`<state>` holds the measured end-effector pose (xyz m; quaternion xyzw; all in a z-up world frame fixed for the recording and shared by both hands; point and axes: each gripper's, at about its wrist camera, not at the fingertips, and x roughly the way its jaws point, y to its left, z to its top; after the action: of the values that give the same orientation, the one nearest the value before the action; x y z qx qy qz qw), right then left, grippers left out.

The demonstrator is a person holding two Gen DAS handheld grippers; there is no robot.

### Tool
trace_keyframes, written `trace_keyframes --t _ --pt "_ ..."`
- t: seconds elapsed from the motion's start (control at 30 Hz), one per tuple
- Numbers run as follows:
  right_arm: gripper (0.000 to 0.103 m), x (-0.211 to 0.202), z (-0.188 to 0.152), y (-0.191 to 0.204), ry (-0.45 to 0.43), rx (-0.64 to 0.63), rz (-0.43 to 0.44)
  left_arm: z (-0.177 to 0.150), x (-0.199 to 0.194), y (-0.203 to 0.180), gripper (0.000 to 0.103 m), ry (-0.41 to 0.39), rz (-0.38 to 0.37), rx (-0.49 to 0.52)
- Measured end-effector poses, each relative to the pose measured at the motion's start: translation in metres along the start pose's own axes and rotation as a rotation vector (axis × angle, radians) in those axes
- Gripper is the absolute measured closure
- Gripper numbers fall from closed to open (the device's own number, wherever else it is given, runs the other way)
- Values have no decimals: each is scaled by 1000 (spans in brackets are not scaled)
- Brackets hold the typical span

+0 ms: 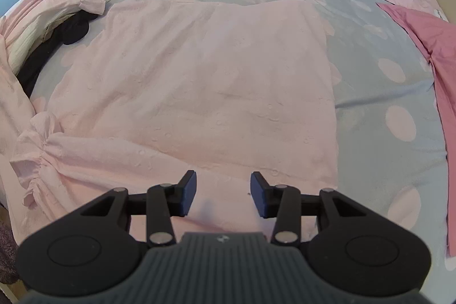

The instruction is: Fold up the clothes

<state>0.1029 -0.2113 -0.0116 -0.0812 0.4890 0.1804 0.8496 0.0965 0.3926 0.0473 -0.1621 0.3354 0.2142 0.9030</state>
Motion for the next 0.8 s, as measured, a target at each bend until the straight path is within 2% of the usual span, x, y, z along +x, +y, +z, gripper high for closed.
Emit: trace_keyframes --t 0.1,0.23,0.33,0.47,0.57,0.8 --pt "57 3 1 2 4 -12 -3 -4 -14 -6 103 -62 -19 41" --pt "57 1 0 0 1 -18 5 -14 -64 -26 103 -141 -140 84" --pt "57 -4 -3 -5 -6 -9 14 -24 -101 -52 103 -171 -240 142" --pt "56 -17 -8 -9 -27 11 32 -44 -141 -96 103 -186 -354 214" --pt "46 -29 -13 -14 -55 30 46 -67 -161 -129 103 -192 -421 261" --pt "46 -46 -33 -35 -79 83 75 -138 -173 -213 103 -149 -528 421"
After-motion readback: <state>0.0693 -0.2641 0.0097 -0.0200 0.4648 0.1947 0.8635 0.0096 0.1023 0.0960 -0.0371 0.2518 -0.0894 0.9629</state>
